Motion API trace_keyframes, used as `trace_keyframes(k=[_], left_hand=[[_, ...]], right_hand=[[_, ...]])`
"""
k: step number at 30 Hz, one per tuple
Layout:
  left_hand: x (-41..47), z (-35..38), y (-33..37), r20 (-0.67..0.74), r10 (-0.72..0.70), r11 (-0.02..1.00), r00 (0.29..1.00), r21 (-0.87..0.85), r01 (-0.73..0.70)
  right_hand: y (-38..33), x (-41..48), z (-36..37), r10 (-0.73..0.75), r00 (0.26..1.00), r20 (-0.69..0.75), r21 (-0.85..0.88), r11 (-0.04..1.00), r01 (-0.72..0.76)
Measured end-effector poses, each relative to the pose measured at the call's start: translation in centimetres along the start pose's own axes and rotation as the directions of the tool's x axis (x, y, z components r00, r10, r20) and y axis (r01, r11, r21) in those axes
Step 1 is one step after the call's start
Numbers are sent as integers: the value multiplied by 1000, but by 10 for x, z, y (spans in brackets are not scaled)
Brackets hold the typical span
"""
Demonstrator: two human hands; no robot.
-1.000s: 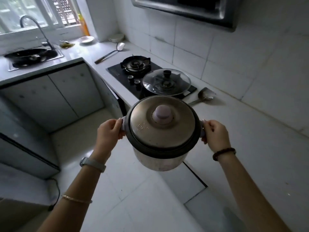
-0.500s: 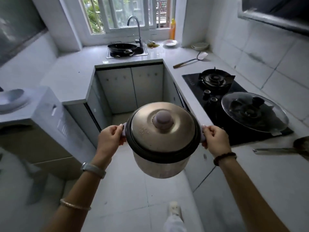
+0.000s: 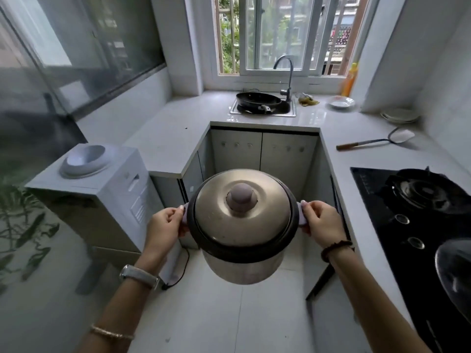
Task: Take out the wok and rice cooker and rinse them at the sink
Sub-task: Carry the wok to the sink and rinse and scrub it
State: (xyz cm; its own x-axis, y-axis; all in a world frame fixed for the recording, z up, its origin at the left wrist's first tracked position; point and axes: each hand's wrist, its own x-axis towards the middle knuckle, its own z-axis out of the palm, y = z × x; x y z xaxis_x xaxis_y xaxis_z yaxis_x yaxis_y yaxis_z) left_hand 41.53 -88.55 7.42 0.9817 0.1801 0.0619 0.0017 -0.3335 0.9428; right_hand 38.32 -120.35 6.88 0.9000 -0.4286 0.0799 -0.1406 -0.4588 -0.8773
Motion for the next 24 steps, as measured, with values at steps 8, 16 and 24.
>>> trace_keyframes(k=[8, 16, 24], left_hand=[[62, 25, 4, -75, -65, 998, 995, 6, 66], [144, 51, -12, -91, -112, 994, 990, -14, 111], [282, 73, -33, -95, -171, 984, 981, -68, 164]], right_hand=[[-9, 101, 30, -34, 996, 84, -12, 999, 36], [-10, 186, 72, -38, 990, 132, -24, 999, 41], [-32, 296, 132, -19, 991, 134, -75, 997, 29]])
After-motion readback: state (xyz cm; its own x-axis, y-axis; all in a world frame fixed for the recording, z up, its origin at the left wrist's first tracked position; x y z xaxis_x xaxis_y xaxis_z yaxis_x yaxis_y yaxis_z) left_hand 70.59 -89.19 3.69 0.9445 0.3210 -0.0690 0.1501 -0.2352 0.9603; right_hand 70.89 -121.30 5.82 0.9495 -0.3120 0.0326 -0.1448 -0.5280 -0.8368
